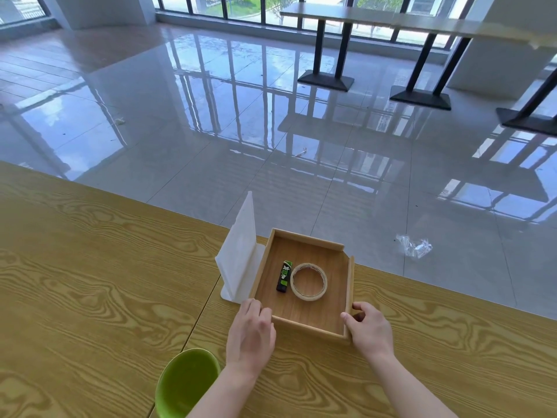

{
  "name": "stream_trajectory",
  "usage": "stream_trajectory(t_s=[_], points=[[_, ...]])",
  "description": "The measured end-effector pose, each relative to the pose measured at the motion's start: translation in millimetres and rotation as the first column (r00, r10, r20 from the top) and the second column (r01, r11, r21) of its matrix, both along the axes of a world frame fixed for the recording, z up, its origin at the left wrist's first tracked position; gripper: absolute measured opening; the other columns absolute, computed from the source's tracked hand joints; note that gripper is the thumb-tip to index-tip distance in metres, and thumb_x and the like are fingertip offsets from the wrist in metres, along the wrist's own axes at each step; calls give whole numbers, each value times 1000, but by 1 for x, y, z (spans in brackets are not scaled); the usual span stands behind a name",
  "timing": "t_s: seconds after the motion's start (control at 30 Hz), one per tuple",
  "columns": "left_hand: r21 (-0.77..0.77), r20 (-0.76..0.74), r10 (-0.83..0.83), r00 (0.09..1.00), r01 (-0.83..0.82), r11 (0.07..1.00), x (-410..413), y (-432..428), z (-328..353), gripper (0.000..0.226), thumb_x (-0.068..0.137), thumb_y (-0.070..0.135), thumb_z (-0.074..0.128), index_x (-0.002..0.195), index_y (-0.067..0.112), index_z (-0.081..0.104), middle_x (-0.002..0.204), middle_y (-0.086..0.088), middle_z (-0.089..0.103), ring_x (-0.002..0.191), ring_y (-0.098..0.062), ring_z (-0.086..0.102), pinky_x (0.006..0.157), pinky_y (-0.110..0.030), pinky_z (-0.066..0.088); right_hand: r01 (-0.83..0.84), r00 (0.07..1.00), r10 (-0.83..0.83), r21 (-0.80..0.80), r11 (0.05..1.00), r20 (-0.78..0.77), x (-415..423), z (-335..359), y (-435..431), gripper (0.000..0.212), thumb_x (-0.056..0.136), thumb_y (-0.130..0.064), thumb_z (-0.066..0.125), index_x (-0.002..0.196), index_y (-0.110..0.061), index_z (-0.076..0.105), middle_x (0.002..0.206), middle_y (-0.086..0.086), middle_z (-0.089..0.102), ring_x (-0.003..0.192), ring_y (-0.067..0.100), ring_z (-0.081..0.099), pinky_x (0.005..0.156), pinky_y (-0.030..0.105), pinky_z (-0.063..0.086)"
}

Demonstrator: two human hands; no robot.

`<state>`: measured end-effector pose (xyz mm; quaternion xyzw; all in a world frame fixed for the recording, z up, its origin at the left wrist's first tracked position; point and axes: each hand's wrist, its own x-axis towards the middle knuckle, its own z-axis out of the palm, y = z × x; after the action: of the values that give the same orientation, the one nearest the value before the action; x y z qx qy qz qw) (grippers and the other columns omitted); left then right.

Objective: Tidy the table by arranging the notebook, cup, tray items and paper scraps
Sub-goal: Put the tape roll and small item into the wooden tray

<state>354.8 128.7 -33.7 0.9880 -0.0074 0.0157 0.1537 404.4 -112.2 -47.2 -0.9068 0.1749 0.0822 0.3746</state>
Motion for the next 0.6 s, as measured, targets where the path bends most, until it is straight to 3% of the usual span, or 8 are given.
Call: stream_trajectory(t_s=[0.23, 0.6], points=[[-24, -25, 10, 1000, -11, 1000, -9, 2, 4, 10, 81, 14, 67, 90, 12, 72, 93, -2, 64, 97, -15, 57, 79, -21, 54, 14, 1000, -14, 3, 1000, -8, -10, 0, 1, 40, 88, -33, 70, 124, -16, 64, 88, -7, 61, 86, 15, 57, 76, 30, 44], [-42, -52, -2, 999, -1, 999, -12, 3, 6, 18, 85, 15, 58, 99, 14, 69, 100, -1, 61, 102, -13, 52, 87, -21, 51, 17, 999, -17, 16, 1000, -34, -12, 3, 2, 43, 89, -36, 68, 127, -17, 61, 93, -6, 62, 89, 15, 57, 77, 29, 45]])
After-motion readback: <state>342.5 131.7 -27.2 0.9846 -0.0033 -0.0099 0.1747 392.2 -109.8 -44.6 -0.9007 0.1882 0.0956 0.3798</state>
